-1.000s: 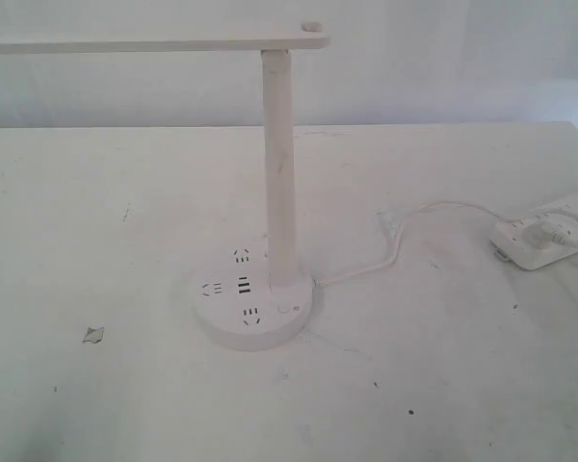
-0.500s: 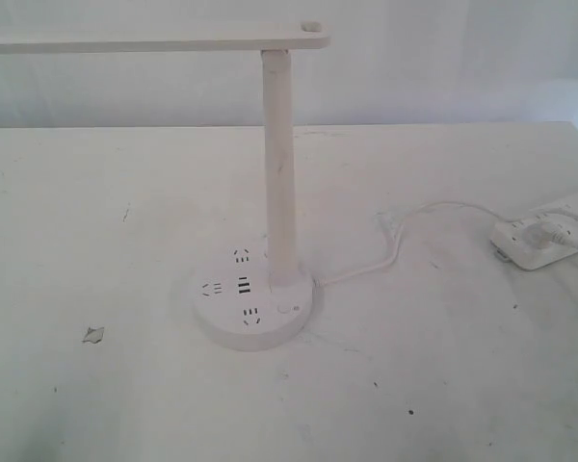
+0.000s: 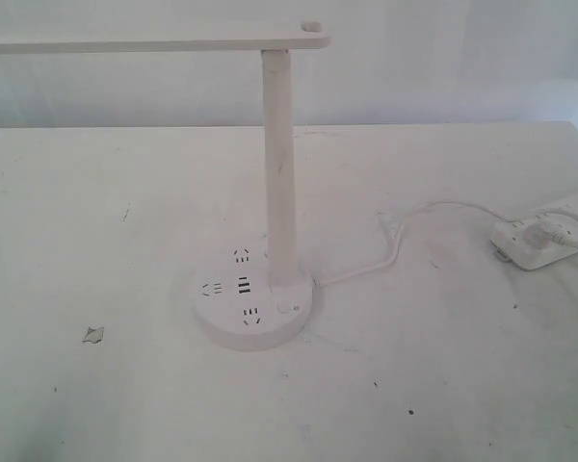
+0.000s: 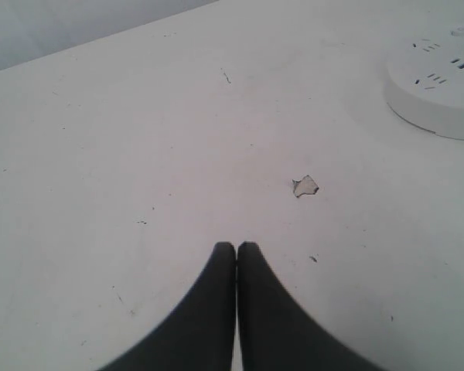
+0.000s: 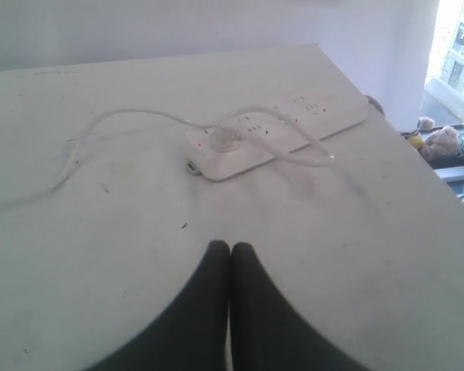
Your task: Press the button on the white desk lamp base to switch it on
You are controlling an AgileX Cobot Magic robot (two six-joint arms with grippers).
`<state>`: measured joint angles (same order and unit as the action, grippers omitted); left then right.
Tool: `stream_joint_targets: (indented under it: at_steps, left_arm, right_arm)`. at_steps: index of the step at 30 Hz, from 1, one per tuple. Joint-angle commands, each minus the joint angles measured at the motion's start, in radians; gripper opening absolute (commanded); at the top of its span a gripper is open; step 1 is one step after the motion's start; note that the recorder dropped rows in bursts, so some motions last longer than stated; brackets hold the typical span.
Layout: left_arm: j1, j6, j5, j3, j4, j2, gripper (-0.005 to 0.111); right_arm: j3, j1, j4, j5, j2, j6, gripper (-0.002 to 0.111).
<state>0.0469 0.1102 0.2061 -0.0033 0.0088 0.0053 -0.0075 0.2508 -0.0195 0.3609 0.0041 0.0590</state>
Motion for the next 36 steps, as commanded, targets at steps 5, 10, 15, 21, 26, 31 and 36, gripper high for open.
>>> stream_joint_targets:
  at_steps: [5, 10, 15, 21, 26, 31, 36]
  left_arm:
    - [0.01, -0.001, -0.004, 0.003, -0.001, -0.005, 0.0]
    - [0.01, -0.001, -0.004, 0.003, -0.001, -0.005, 0.0]
    - [0.01, -0.001, -0.004, 0.003, -0.001, -0.005, 0.0]
    - [0.01, -0.001, -0.004, 0.003, -0.001, -0.005, 0.0]
    - [0.01, -0.001, -0.004, 0.003, -0.001, -0.005, 0.0]
    - [0.01, -0.001, -0.004, 0.003, -0.001, -0.005, 0.0]
    - [0.01, -0.001, -0.004, 0.003, -0.001, -0.005, 0.0]
  right_arm:
    - [0.007, 0.007, 0.005, -0.503, -0.004, 0.08, 0.0]
    - [0.007, 0.007, -0.033, -1.005, -0.004, 0.359, 0.0]
    - [0.007, 0.007, -0.03, -1.358, -0.004, 0.533, 0.0]
    - [0.007, 0.007, -0.006, -1.395, -0.004, 0.919, 0.0]
    - [-0.041, 0.007, -0.01, -1.416, -0.004, 0.977, 0.0]
    - [-0.203, 0.007, -0.008, -1.414, -0.004, 0.971, 0.0]
    - [-0.398, 0.007, 0.084, -1.412, -0.002, 0.971, 0.0]
